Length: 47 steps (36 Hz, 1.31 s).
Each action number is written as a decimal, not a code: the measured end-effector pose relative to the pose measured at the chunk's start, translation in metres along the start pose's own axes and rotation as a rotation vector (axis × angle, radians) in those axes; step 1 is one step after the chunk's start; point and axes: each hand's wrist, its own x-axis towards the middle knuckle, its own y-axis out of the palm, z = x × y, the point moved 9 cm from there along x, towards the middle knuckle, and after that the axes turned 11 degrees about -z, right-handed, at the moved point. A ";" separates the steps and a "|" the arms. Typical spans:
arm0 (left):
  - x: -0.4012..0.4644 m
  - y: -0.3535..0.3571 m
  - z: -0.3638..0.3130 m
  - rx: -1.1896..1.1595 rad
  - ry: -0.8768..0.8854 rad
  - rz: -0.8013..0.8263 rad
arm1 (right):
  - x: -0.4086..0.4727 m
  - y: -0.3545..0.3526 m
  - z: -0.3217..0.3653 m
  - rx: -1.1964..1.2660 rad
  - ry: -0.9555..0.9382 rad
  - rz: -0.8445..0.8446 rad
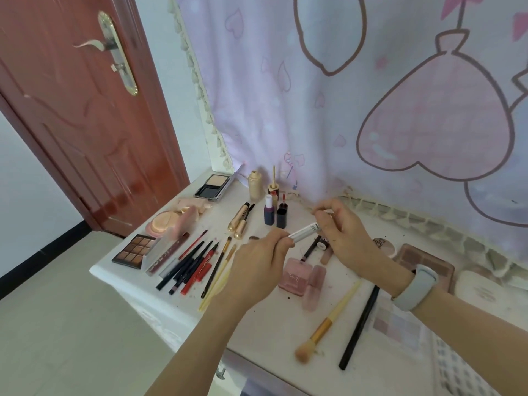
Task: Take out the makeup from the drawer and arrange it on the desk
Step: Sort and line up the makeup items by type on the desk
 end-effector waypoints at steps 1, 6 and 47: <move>0.000 0.000 0.003 -0.041 -0.027 0.009 | -0.002 0.001 0.004 -0.020 -0.042 0.032; -0.001 -0.003 0.018 -0.075 -0.077 0.034 | -0.006 0.006 0.000 -0.099 -0.044 0.213; -0.006 -0.016 0.055 -1.103 -0.625 -0.247 | 0.001 0.023 -0.032 0.285 0.442 0.055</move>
